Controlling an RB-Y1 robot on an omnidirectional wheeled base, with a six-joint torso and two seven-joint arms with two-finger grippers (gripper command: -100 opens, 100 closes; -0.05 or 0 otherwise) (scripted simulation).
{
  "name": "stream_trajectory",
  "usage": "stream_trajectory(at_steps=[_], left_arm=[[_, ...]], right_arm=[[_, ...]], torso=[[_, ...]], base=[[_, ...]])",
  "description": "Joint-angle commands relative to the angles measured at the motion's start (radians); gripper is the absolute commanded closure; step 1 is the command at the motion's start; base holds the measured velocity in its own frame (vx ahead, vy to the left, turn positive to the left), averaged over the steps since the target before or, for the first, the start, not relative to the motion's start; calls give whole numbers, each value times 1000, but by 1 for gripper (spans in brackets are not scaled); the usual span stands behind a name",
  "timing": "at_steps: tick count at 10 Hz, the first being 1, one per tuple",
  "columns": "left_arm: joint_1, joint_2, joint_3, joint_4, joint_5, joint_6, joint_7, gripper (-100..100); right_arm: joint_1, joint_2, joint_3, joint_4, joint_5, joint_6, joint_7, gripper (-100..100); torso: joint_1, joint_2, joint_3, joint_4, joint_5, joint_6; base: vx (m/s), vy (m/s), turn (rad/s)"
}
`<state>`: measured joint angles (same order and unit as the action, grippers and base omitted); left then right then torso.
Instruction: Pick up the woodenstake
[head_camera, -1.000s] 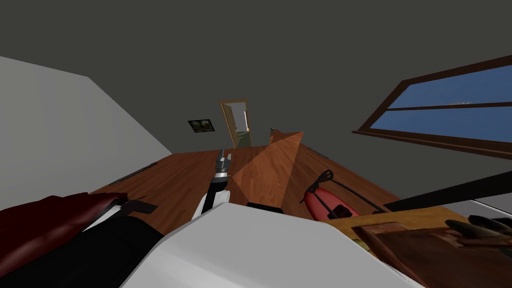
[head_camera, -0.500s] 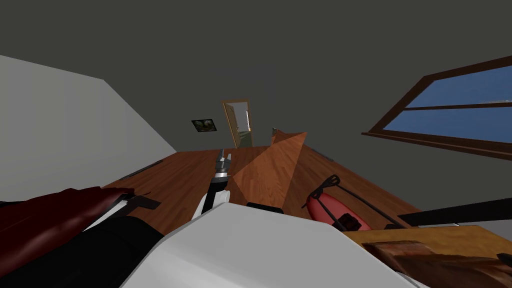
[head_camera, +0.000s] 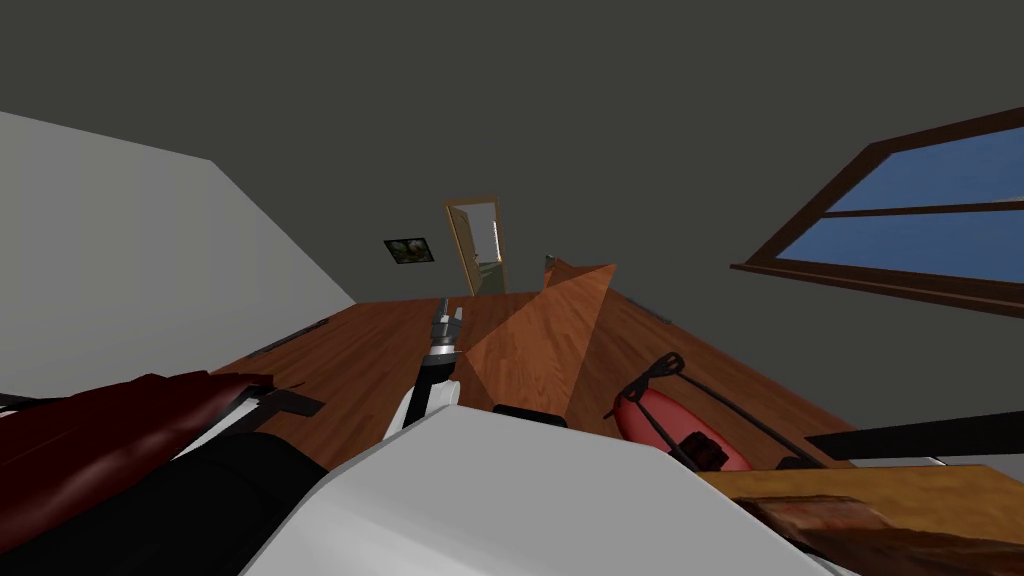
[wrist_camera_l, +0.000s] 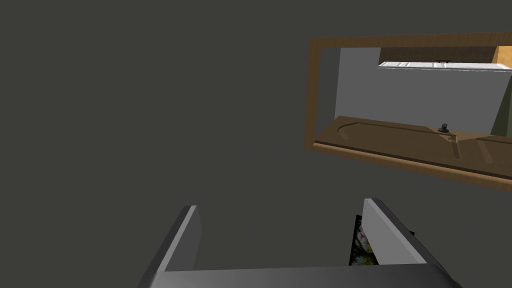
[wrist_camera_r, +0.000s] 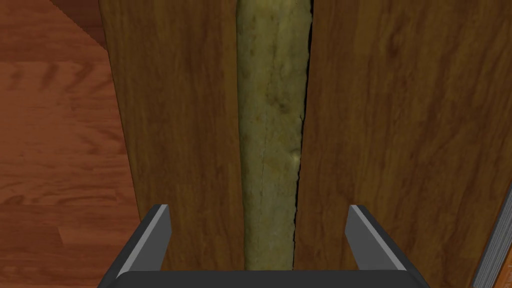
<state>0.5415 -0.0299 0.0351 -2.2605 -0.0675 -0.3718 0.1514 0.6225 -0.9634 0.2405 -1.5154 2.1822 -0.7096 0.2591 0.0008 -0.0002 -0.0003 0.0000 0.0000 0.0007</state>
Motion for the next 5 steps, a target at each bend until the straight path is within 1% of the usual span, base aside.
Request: stream_trajectory(at_steps=[1, 2, 5], left_arm=[[0, 0, 0, 0, 0, 0, 0, 0], [0, 0, 0, 0, 0, 0, 0, 0], [0, 0, 0, 0, 0, 0, 0, 0]], right_arm=[[21, 23, 3, 31, -7, 38, 16, -100], [28, 30, 5, 41, -10, 51, 22, -100], [56, 60, 9, 82, -19, 102, 43, -100]], torso=[[0, 0, 0, 0, 0, 0], [0, 0, 0, 0, 0, -1], [0, -1, -1, 0, 0, 0]], base=[[15, -2, 179], [28, -12, 163], [26, -8, 91]])
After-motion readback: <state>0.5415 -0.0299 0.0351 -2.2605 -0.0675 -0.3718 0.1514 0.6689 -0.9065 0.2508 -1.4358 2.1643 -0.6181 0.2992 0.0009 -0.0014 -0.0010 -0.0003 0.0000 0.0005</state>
